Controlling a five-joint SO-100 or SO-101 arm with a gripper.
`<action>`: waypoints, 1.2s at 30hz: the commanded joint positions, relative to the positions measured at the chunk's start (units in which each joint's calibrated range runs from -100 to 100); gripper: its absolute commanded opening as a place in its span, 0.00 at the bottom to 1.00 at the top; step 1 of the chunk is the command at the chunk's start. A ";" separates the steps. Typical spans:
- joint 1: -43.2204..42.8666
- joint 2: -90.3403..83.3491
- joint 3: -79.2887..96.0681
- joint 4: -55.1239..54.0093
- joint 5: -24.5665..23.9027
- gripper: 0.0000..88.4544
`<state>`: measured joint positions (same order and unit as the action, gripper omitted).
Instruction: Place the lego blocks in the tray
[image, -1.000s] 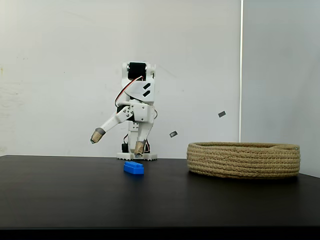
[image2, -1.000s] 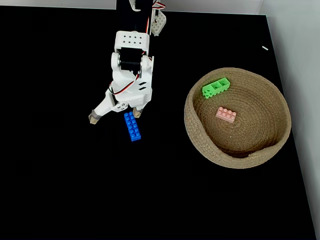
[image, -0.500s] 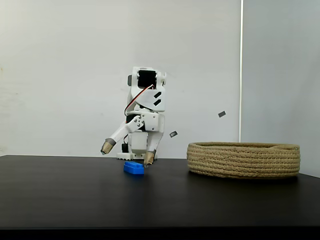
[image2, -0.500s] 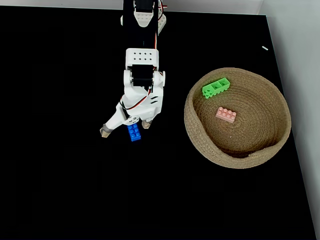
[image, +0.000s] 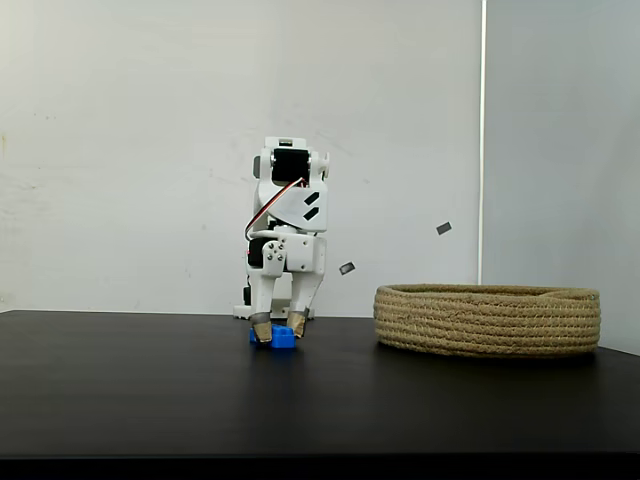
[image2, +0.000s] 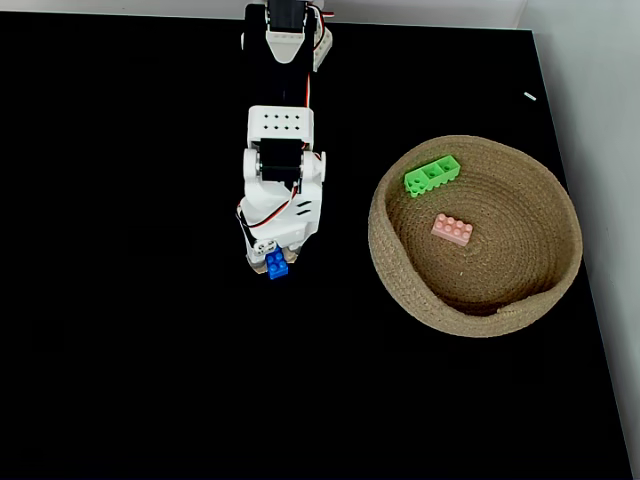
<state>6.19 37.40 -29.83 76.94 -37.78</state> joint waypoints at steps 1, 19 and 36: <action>-0.17 -5.76 -3.51 2.15 0.83 0.00; -24.74 -40.24 8.44 8.90 1.47 0.00; -30.84 -37.40 15.01 -14.76 2.20 0.16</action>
<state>-24.19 3.05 -14.63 61.84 -37.05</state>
